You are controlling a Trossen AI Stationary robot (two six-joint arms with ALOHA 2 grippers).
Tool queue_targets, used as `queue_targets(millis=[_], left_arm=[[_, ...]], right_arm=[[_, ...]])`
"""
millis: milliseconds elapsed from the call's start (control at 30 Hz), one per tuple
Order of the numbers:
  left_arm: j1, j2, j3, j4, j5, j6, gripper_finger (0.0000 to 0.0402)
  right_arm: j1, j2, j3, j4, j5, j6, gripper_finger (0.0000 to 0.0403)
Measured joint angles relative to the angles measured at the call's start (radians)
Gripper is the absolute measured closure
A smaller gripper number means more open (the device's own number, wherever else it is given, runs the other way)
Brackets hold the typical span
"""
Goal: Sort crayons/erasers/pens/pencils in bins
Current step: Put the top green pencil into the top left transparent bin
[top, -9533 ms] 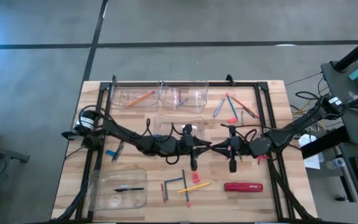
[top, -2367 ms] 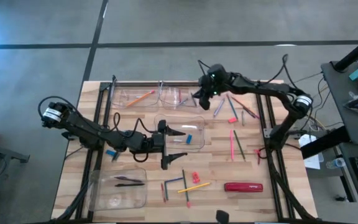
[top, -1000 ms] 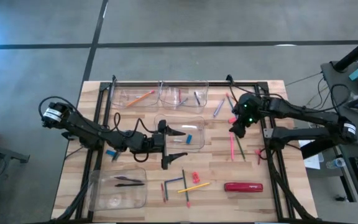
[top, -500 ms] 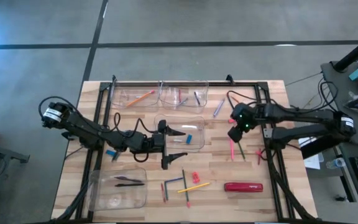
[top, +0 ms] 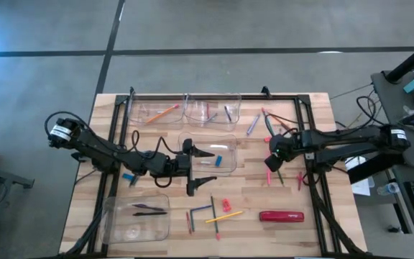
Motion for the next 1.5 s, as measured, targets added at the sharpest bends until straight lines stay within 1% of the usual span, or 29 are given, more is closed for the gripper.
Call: queue_targets(millis=[200, 333, 500, 633, 900, 1067, 1500], left_arm=[[0.000, 0.000, -0.003, 0.000, 0.000, 0.000, 0.0054], [0.000, 0.000, -0.004, 0.000, 0.000, 0.000, 0.0054], [0.000, 0.000, -0.004, 0.000, 0.000, 0.000, 0.0054], [0.000, 0.000, -0.004, 0.000, 0.000, 0.000, 0.0054], [0.000, 0.000, -0.005, 0.000, 0.000, 0.000, 0.0054], [0.000, 0.000, -0.007, 0.000, 0.000, 0.000, 0.0054], [0.000, 0.000, -0.007, 0.000, 0.000, -0.001, 0.0054]], right_arm=[[0.027, -0.007, -0.087, 0.037, -0.001, 0.052, 0.0186], [0.046, -0.014, -0.122, 0.098, 0.004, 0.071, 0.0186], [0.060, -0.013, -0.161, 0.114, 0.006, 0.085, 0.0193], [0.068, -0.014, -0.185, 0.112, 0.008, 0.107, 0.0212], [0.076, -0.015, -0.203, 0.101, 0.021, 0.122, 0.0272], [0.076, -0.014, -0.205, 0.097, 0.025, 0.121, 0.0300], [0.076, -0.014, -0.207, 0.081, 0.026, 0.082, 0.0307]])
